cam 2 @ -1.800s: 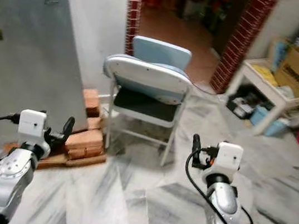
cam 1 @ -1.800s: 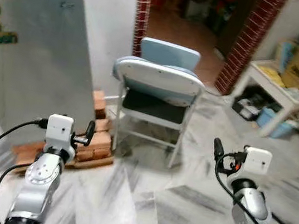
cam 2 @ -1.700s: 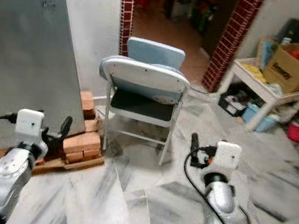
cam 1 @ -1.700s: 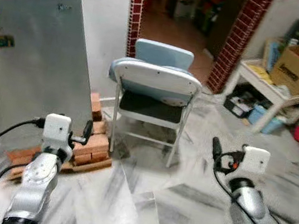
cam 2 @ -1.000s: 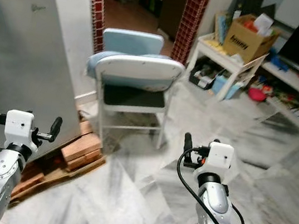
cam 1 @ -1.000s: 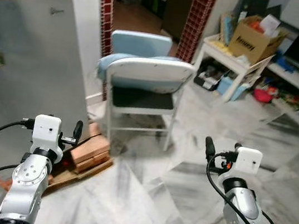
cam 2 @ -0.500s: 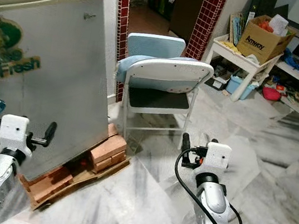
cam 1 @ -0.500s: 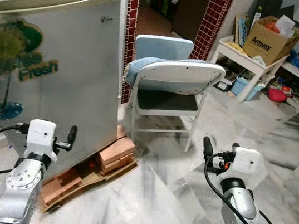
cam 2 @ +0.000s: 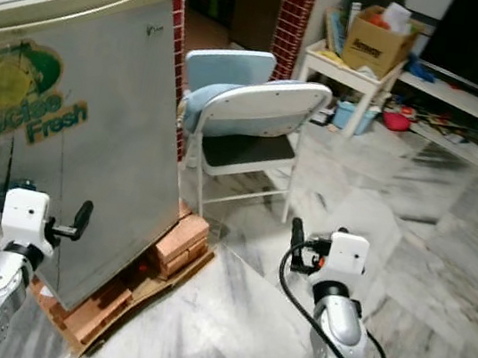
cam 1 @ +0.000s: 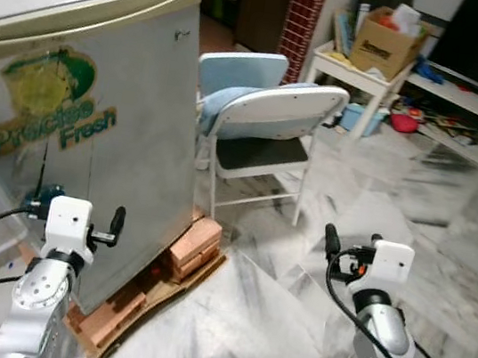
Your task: Restocking fridge
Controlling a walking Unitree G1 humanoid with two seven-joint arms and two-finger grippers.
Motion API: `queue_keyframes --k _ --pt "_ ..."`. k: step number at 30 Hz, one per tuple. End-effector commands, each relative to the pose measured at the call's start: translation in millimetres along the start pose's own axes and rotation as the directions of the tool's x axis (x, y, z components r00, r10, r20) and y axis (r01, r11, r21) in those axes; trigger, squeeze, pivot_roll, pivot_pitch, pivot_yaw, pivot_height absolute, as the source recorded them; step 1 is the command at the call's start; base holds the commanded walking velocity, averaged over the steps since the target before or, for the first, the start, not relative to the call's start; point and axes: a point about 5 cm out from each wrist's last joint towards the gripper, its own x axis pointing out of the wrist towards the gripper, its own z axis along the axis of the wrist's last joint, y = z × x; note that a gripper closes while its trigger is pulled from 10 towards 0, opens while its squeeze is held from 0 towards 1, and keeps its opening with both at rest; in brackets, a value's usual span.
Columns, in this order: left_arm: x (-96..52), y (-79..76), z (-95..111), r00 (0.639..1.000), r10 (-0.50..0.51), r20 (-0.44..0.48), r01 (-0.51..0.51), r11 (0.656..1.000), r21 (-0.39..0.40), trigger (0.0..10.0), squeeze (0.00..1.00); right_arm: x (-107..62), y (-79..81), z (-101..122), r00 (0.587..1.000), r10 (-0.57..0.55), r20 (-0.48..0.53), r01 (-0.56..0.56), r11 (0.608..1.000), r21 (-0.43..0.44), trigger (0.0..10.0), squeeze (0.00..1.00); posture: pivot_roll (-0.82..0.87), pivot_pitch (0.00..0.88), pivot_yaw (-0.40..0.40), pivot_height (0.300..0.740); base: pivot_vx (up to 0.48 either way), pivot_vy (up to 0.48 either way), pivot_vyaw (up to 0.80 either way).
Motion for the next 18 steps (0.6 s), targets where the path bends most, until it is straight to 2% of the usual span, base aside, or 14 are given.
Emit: queue_keyframes --k 1,13,18 --pt "-3.9 8.0 -2.9 1.000 0.015 -0.015 -0.015 1.000 0.017 10.0 0.00 2.4 6.3 0.0 1.000 0.015 0.001 -0.016 1.000 0.005 10.0 0.00 0.00 0.000 -0.005 0.740 0.000 0.476 0.00" --pt "-6.3 5.3 -5.2 1.000 0.011 -0.021 -0.011 1.000 0.021 10.0 0.00 6.0 7.3 0.0 1.000 0.028 -0.002 -0.028 1.000 -0.003 10.0 0.00 0.00 0.000 -0.012 0.740 0.000 0.475 0.00" --pt "-8.2 4.5 -6.5 1.000 0.007 -0.025 -0.006 1.000 0.022 10.0 0.00 7.3 7.7 -0.4 0.999 0.033 -0.006 -0.033 0.999 -0.007 10.0 0.00 0.01 0.000 -0.015 0.740 0.000 0.472 -0.50"
